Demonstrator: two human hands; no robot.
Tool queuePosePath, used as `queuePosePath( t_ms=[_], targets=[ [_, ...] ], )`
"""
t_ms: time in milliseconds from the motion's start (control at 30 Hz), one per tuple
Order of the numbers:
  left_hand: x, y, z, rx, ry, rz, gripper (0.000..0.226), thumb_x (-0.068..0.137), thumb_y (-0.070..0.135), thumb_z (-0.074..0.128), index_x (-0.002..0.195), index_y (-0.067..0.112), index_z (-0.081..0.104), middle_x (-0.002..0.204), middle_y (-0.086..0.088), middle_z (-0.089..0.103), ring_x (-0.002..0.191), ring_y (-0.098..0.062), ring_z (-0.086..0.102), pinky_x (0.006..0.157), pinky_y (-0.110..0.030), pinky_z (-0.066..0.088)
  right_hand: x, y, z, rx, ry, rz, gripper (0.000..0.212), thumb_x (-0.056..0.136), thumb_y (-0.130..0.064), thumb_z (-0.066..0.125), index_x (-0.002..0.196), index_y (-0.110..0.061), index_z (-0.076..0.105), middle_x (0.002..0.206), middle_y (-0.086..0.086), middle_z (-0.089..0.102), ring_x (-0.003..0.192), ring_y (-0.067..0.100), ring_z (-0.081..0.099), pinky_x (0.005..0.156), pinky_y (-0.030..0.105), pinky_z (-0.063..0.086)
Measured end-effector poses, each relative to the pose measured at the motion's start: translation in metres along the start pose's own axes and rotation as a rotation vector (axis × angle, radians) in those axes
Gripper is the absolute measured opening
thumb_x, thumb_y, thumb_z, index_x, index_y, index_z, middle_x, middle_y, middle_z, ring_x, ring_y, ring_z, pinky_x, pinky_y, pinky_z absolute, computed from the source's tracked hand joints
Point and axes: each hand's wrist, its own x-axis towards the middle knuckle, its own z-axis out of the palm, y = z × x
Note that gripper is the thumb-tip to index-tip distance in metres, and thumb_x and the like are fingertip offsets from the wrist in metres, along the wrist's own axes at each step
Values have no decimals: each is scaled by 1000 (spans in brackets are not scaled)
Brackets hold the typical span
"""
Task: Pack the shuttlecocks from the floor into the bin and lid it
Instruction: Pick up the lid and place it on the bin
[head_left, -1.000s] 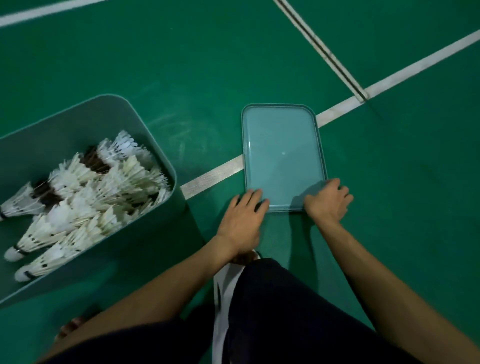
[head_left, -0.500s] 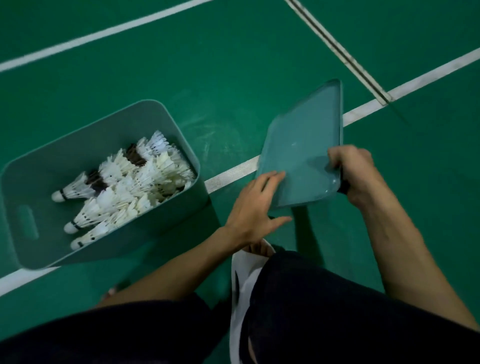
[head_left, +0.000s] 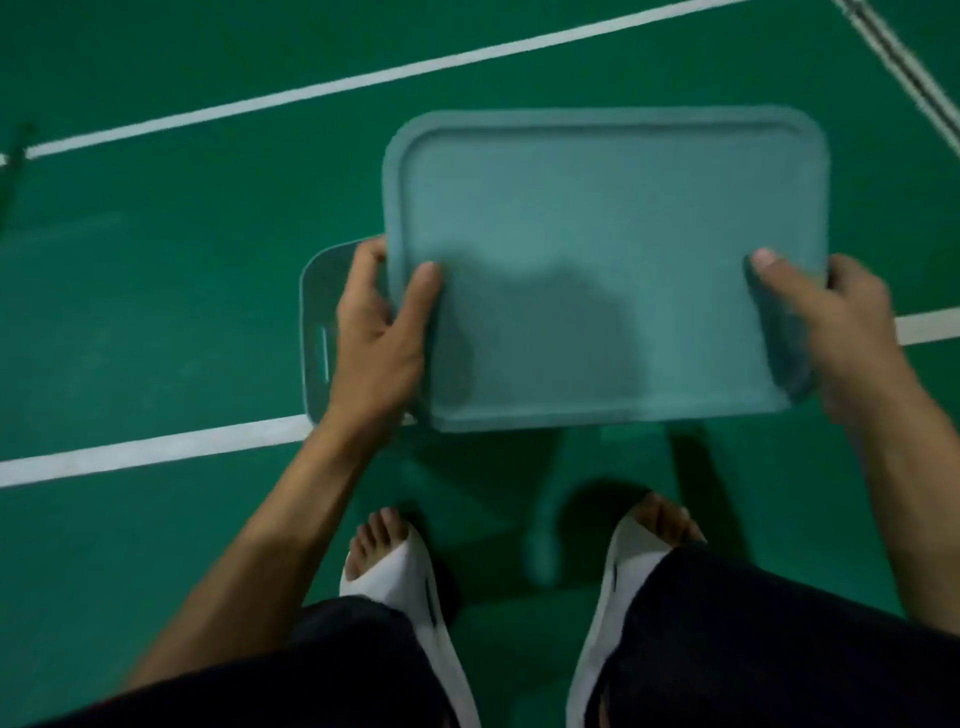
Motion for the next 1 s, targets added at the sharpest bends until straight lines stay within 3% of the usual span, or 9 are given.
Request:
queuePosePath(
  t_ms=[100,200,333,467,600,667,733,833,1000],
  targets=[
    [-9,-31,-50,68,174,-88,8,107,16,50,111,11,54,81,14,68,68,-1,59,59,-21,51,-6,4,51,25,-231,-66,12,89,-18,75,100,-14,73,87,-9,79,77,5,71,77,29,58],
    [-12,-61,-79,272,276,-106,13,106,25,51,103,14,58,86,-5,58,72,-8,49,64,-26,42,-10,10,86,-169,-133,-264,31,76,-35,82,98,-17,69,91,-5,74,78,8,68,72,26,54],
    [-5,-85,-87,567,339,-138,28,105,32,51,117,13,66,113,-9,50,106,-15,41,90,-19,31,-8,21,102,-367,14,-365,43,74,-50,82,102,-19,72,100,6,70,84,20,65,77,32,53],
    [12,-99,-94,484,314,-181,31,105,34,50,120,16,70,125,-10,59,120,-23,48,101,-32,39,-1,21,114,-415,3,-387,38,81,-40,82,110,-16,76,98,8,66,81,19,60,78,26,47],
    [22,-107,-98,356,277,-174,36,103,36,50,121,13,71,109,-6,72,97,-15,63,81,-35,51,17,17,116,-431,-34,-351,37,89,-45,67,98,-12,80,87,16,71,80,32,64,77,41,53],
    [24,-114,-100,361,273,-213,39,100,39,53,126,15,70,113,-5,71,102,-20,66,83,-34,53,24,16,114,-425,-41,-337,41,90,-46,64,94,-9,80,84,14,73,82,34,66,78,46,55],
    [27,-118,-103,318,252,-244,40,97,44,55,125,20,71,116,-5,71,106,-25,68,89,-45,57,28,16,115,-376,-37,-303,39,89,-45,66,94,-9,80,85,12,77,81,26,69,81,46,57],
    [31,-122,-108,312,222,-243,36,93,49,55,113,26,73,112,-9,71,102,-31,68,89,-55,56,25,20,118,-306,-36,-253,33,89,-36,71,94,-4,80,97,19,78,77,9,59,77,33,52],
    [34,-123,-110,318,183,-222,33,101,33,59,131,25,67,124,-5,64,112,-28,64,98,-49,53,17,18,112,-399,24,-236,43,80,-47,69,103,-12,81,93,17,77,80,13,65,82,38,54]
  ],
)
